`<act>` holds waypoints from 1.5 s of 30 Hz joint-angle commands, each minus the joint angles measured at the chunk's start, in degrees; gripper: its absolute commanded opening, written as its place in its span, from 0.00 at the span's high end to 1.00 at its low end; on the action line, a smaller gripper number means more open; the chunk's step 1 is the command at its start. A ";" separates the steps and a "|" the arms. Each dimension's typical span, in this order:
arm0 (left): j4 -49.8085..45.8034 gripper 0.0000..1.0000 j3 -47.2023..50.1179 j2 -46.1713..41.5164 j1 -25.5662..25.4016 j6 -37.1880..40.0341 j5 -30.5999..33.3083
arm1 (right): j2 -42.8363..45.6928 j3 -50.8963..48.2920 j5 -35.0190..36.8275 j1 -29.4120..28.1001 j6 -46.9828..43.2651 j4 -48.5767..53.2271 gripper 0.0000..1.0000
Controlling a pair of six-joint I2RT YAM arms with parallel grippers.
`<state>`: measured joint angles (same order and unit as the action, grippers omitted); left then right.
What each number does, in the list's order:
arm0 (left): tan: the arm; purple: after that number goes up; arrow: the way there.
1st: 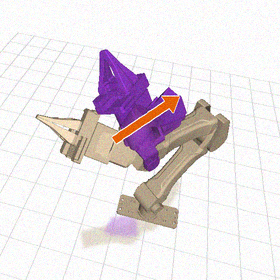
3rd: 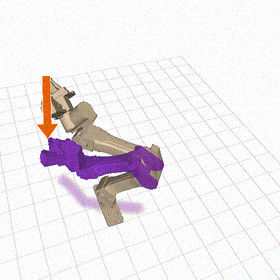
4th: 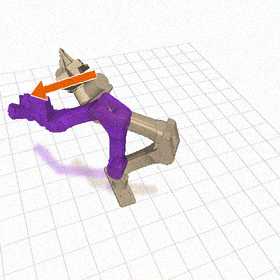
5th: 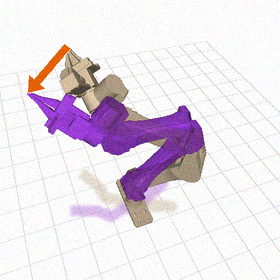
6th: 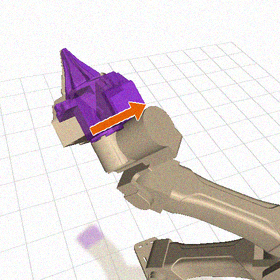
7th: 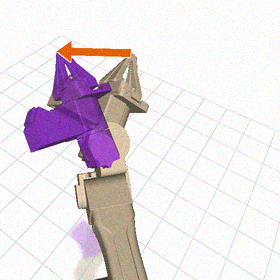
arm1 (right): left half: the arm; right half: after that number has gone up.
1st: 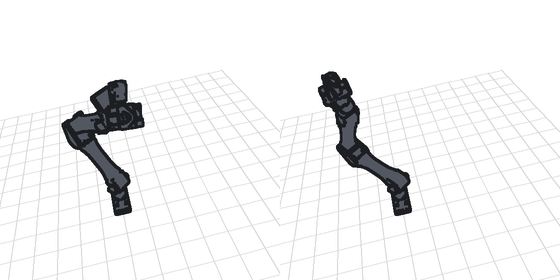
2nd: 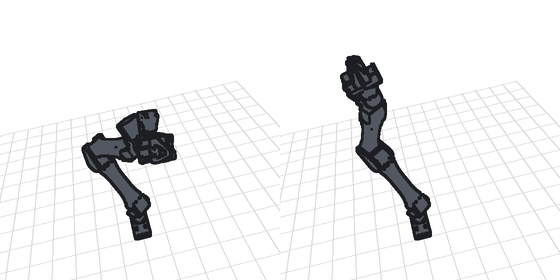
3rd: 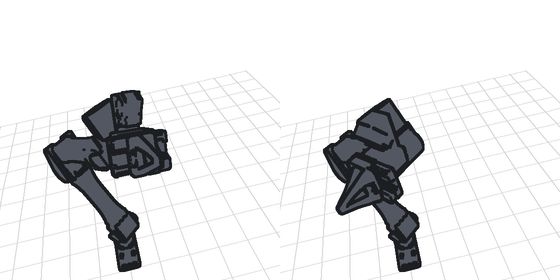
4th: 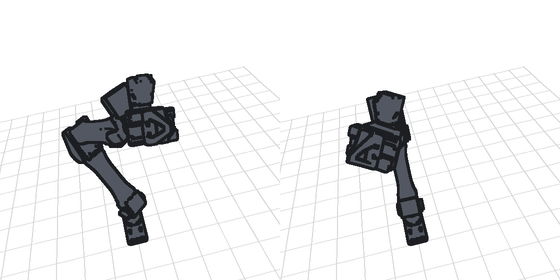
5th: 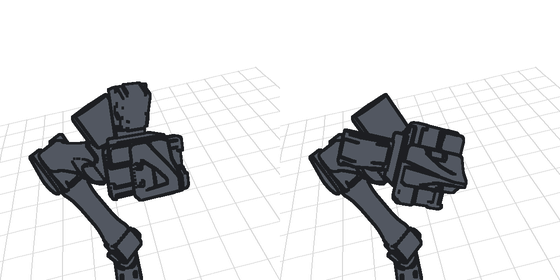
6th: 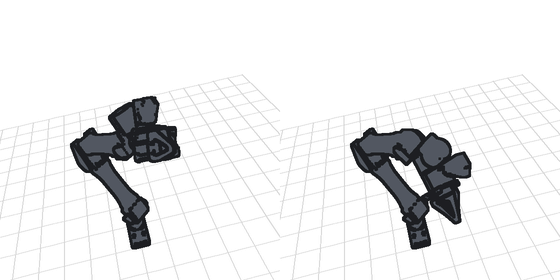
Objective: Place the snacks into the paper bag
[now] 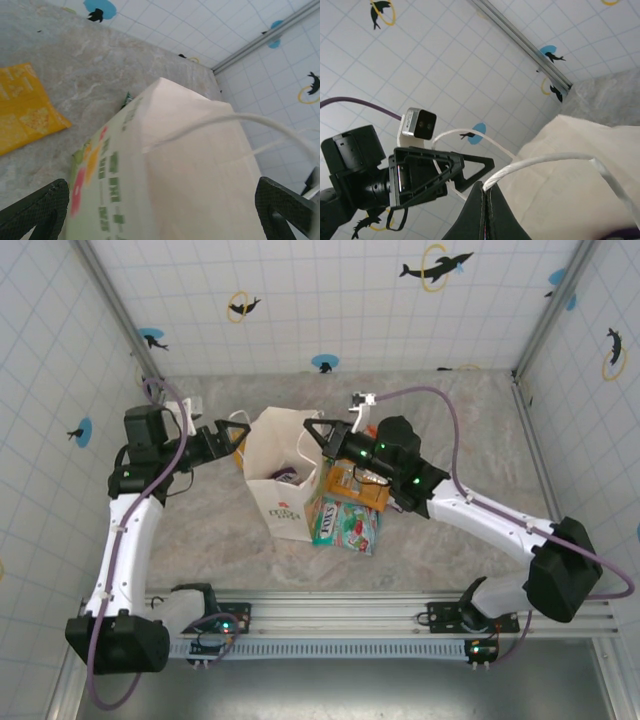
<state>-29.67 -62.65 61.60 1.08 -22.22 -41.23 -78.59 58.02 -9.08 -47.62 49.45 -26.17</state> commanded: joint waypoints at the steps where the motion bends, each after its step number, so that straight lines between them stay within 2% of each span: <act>1: -0.47 0.02 -1.22 0.41 0.32 1.79 4.09 | 1.85 -2.46 0.14 0.57 0.90 -1.15 1.00; 9: 3.28 0.02 -4.65 -0.94 1.12 -2.47 6.48 | 0.93 -1.99 -2.29 1.24 0.61 -1.26 1.00; 15: 9.53 0.03 -7.13 -1.20 5.81 -7.48 6.64 | -0.42 -1.21 -3.99 1.72 0.82 -1.65 1.00; 22: 10.07 0.06 -9.19 6.08 6.65 -8.98 11.70 | -0.87 -0.75 -4.97 2.40 0.74 -2.09 1.00; 28: 15.31 0.10 -3.67 11.35 7.06 -11.83 14.23 | -1.65 -0.53 -5.75 3.00 0.78 -2.08 1.00; 31: 22.97 0.22 2.91 12.74 8.20 -15.01 12.59 | -2.00 -0.39 -6.21 3.00 0.93 -2.48 1.00; 35: 31.76 0.38 12.19 16.66 10.99 -21.08 6.26 | -2.40 -0.32 -6.55 3.02 0.99 -2.96 0.99; 42: 40.70 0.42 22.68 21.89 11.38 -24.60 4.76 | -3.79 0.57 -7.90 2.99 0.91 -3.36 0.96; 45: 44.54 0.43 25.50 24.32 11.38 -26.29 4.16 | -3.86 0.69 -7.96 3.05 0.60 -3.36 0.85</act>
<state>7.01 -38.63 84.55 12.43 -45.58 -34.98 -81.91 56.53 -16.43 -44.88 50.33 -27.59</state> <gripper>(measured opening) 0.569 0.116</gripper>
